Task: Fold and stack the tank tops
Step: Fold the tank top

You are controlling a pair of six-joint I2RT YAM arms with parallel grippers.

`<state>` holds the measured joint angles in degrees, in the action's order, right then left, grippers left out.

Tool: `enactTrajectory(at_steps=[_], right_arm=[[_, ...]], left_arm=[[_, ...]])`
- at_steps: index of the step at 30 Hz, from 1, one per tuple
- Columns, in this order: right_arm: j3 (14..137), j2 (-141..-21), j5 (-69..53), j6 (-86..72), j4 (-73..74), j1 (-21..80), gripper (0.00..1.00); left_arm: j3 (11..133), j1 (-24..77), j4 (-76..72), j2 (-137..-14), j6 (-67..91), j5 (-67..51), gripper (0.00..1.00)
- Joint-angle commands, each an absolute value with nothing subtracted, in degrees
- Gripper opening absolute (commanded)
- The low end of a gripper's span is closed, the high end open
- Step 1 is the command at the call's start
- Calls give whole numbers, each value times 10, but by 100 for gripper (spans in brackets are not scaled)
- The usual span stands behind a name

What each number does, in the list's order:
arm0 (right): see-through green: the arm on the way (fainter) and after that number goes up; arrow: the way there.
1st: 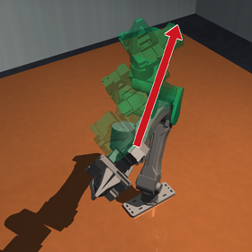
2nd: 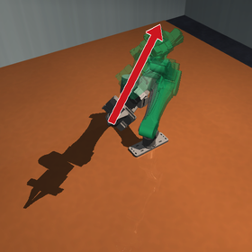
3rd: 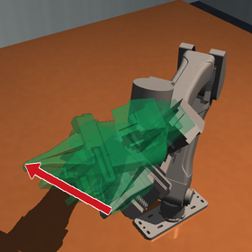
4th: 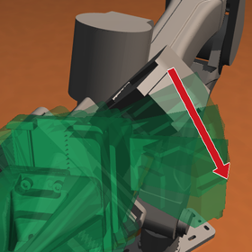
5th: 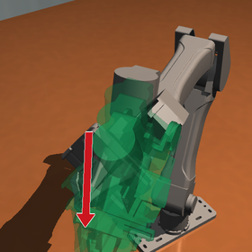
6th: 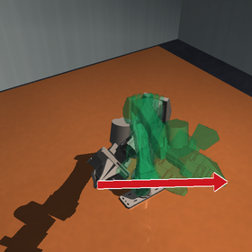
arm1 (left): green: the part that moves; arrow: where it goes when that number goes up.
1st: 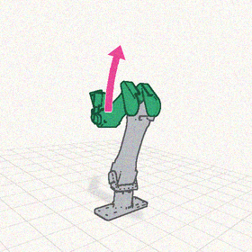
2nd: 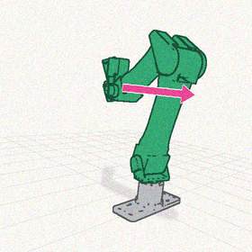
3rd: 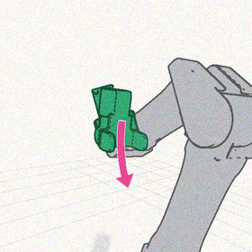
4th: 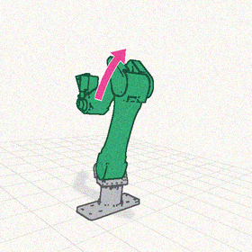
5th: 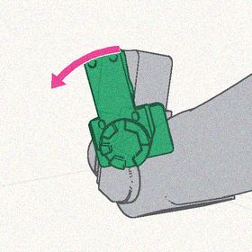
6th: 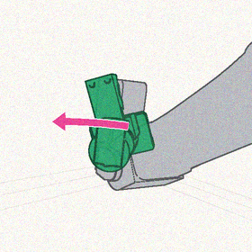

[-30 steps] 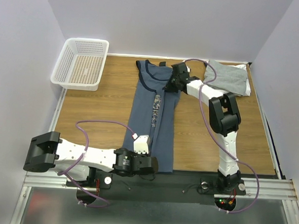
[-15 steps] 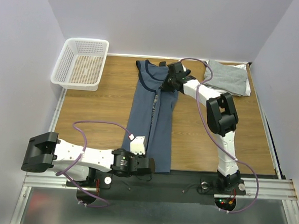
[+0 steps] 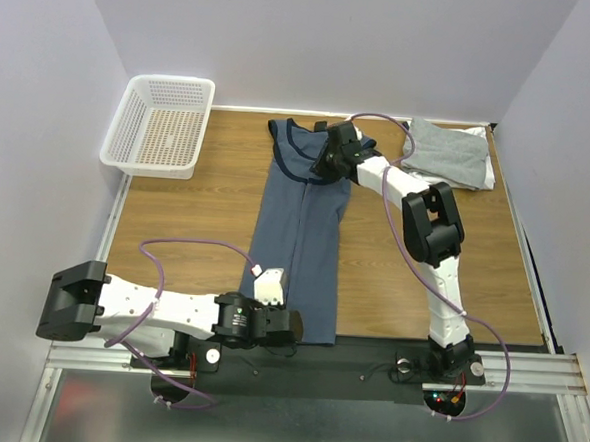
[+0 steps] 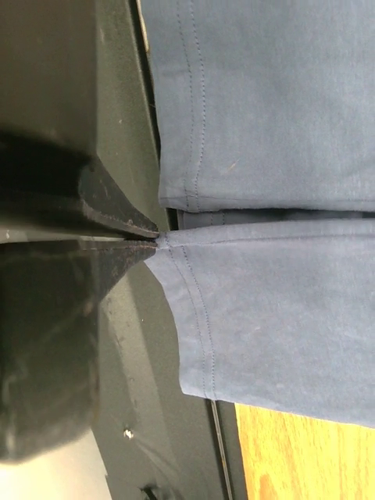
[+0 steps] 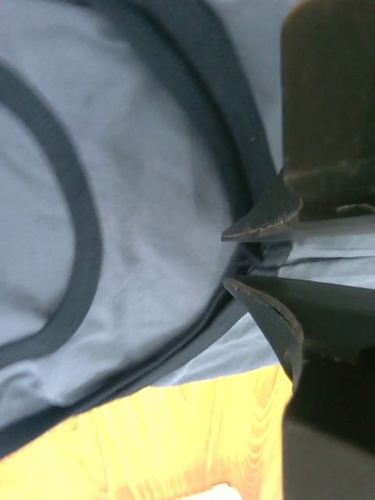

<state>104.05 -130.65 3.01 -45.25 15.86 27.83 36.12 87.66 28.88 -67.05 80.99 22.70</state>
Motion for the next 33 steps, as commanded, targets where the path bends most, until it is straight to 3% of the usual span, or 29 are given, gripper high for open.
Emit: enactTrajectory(at_steps=[1,2,5,8,10,13,22,33], right_arm=[[1080,-1310,24,-433,135,285,34],[1086,-1309,19,-425,136,286,42],[1088,-1292,18,-405,136,286,56],[1057,-1250,60,-363,140,283,65],[1028,-1223,76,-356,142,269,64],[971,-1184,73,-356,142,235,52],[931,-1186,42,-309,142,187,52],[941,-1229,29,-296,142,187,54]], left_arm=[[366,877,334,-643,824,243,27],[369,878,337,-638,821,245,36],[389,877,351,-624,812,257,48],[438,878,402,-617,795,294,50],[475,878,405,-620,777,305,50],[511,877,342,-647,702,309,49],[620,868,230,-872,555,256,55],[634,847,190,-956,498,199,58]])
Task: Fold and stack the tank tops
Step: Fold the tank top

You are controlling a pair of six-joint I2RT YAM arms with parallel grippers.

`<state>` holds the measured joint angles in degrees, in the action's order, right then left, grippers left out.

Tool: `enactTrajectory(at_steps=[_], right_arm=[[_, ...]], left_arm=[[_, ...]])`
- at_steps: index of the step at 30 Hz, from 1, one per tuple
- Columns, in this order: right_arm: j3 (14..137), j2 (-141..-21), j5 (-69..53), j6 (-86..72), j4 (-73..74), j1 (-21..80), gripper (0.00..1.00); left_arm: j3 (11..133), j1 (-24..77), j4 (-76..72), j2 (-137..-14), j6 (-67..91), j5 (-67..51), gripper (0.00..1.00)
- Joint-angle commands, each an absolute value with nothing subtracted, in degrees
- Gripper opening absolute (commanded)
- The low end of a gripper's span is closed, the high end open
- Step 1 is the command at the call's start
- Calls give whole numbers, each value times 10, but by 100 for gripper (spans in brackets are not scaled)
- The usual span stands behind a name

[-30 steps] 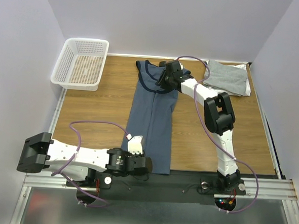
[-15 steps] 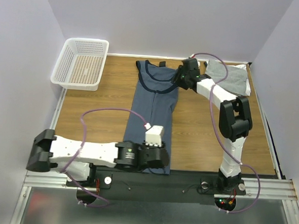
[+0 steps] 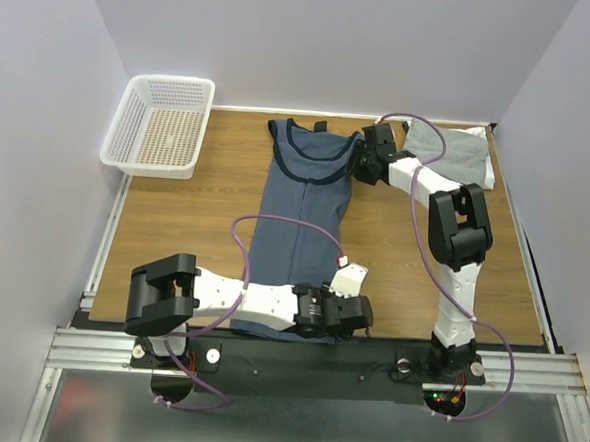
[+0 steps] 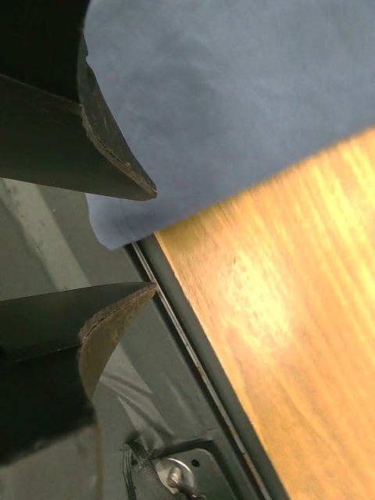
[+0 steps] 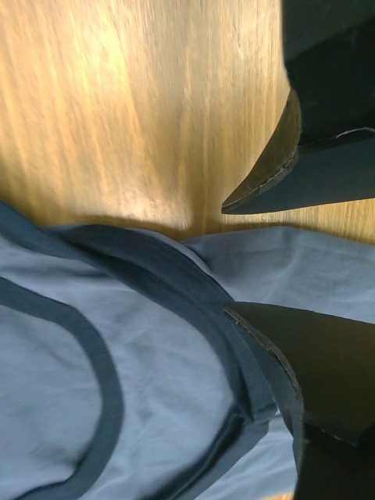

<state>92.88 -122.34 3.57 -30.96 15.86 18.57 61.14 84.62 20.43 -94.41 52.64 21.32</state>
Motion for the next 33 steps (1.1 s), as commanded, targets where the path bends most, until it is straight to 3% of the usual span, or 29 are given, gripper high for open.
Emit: enactTrajectory(at_steps=[1,6,11,17,19,20,26,33], right_arm=[[943,-1231,30,-296,142,187,54],[950,-1243,26,-295,142,187,54],[962,-1259,24,-296,141,186,54],[978,-1283,25,-299,142,185,52],[986,-1288,25,-301,142,185,47],[989,-1292,25,-301,142,184,45],[1011,-1304,41,-294,142,181,30],[1031,-1305,85,-272,142,178,21]], left_arm=[[633,848,192,-964,501,198,57],[630,849,198,-977,505,195,53],[616,853,193,-983,514,188,43],[598,853,186,-976,523,183,15],[595,853,185,-972,525,180,3],[592,853,184,-969,525,179,1],[581,853,172,-955,523,169,0],[577,854,140,-937,503,143,0]])
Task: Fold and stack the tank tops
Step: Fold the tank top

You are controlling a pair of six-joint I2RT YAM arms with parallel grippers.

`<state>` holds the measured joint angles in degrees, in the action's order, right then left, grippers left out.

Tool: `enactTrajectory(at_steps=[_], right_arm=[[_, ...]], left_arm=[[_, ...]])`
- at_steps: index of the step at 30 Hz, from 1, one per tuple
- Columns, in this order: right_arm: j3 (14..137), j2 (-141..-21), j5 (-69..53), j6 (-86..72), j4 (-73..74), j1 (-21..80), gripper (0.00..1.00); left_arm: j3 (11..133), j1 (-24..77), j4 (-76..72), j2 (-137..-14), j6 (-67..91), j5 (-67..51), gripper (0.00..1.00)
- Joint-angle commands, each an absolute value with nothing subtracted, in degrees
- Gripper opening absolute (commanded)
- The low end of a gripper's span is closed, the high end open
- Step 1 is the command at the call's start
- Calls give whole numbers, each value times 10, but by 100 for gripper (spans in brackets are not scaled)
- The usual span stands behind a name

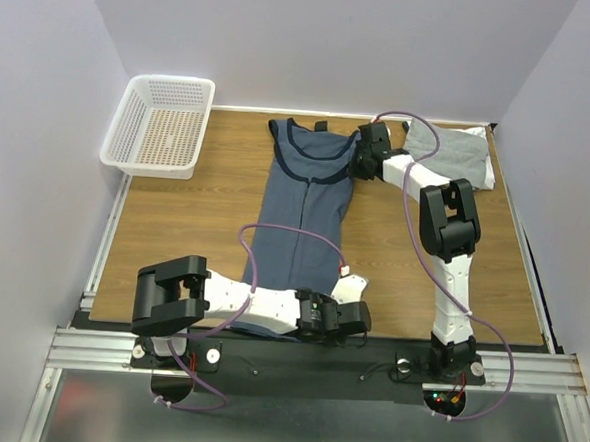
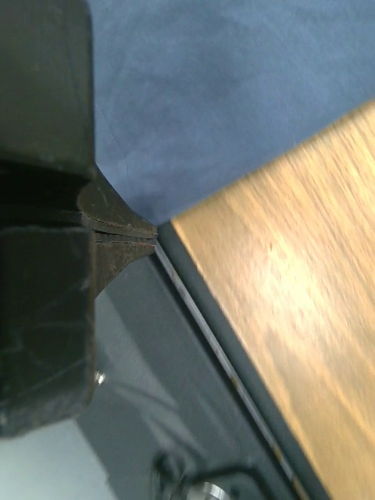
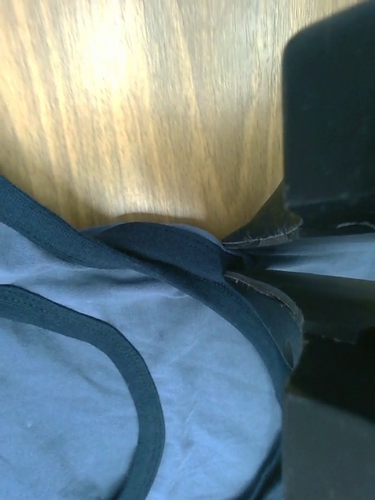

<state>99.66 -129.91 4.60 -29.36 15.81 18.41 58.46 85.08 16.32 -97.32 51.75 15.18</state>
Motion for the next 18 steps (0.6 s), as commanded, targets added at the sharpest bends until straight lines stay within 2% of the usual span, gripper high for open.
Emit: enactTrajectory(at_steps=[1,6,14,17,18], right_arm=[[1033,-1306,95,-265,142,177,20],[1046,-1312,115,-251,142,173,14],[1077,-1335,142,-224,142,163,14],[1086,-1341,140,-214,142,162,24],[1083,-1339,140,-213,141,162,34]], left_arm=[[579,853,133,-936,501,139,0],[584,853,119,-940,489,127,0],[601,840,93,-959,472,109,0],[619,831,91,-970,461,107,0],[624,826,91,-974,453,109,0]])
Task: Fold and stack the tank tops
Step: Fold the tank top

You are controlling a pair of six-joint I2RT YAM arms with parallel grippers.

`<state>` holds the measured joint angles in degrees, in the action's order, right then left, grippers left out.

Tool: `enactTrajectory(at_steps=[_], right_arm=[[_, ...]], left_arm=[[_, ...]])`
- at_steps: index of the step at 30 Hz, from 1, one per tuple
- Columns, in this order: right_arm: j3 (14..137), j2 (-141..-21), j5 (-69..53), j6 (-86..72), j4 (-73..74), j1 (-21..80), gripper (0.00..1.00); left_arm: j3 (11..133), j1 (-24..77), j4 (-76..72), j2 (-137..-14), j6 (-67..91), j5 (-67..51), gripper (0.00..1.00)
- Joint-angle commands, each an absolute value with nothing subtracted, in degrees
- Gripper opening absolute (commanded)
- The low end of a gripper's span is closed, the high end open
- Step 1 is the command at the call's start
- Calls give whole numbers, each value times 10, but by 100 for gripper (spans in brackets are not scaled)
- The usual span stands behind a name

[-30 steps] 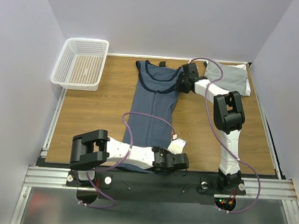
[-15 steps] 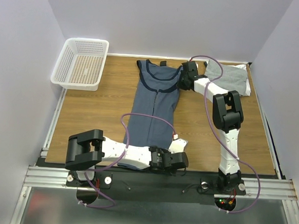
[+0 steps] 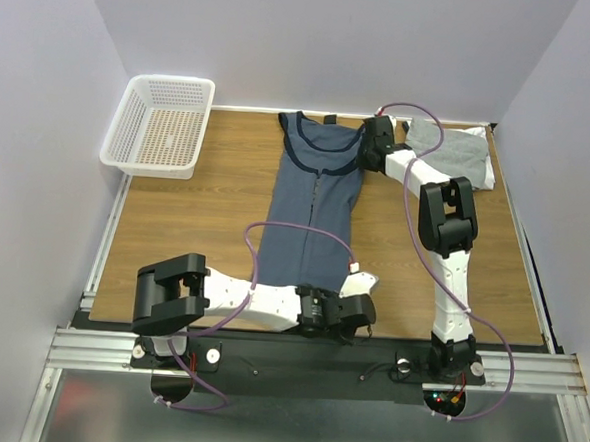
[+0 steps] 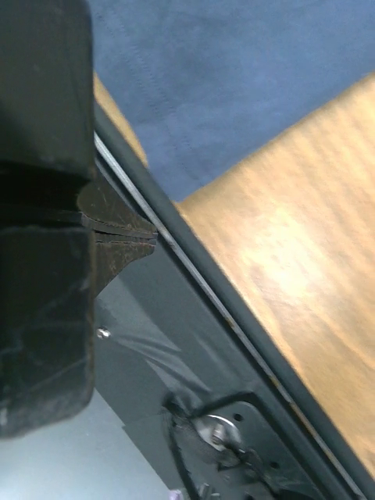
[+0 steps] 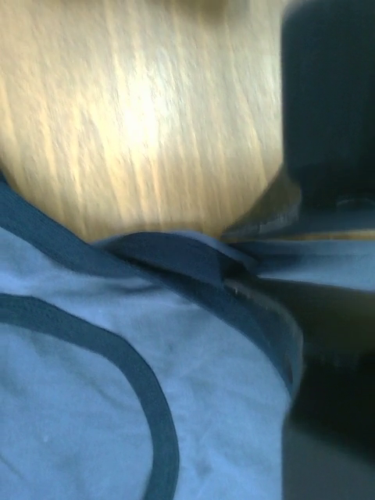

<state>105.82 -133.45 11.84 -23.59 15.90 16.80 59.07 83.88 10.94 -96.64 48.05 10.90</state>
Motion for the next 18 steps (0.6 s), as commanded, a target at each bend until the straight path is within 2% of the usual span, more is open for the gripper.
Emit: enactTrajectory(at_steps=[1,2,3,4,6,7,11,15,18], right_arm=[[1079,-1332,141,-212,141,162,40],[1078,-1328,143,-209,142,162,54],[1077,-1324,146,-207,142,162,60],[1073,-1320,149,-205,142,162,65],[1071,-1304,157,-198,142,160,74],[1064,-1296,157,-200,142,160,74],[1024,-1243,144,-224,143,159,73],[991,-1230,114,-246,142,159,57],[989,-1242,91,-258,143,159,48]], left_arm=[[628,822,91,-974,450,110,0],[634,815,91,-972,446,110,0],[636,810,92,-969,440,112,1],[637,808,91,-963,438,113,14],[637,797,91,-939,436,118,23],[636,795,92,-928,438,126,32],[626,775,121,-858,472,171,40],[628,759,177,-859,490,198,40],[632,768,182,-889,487,180,42]])
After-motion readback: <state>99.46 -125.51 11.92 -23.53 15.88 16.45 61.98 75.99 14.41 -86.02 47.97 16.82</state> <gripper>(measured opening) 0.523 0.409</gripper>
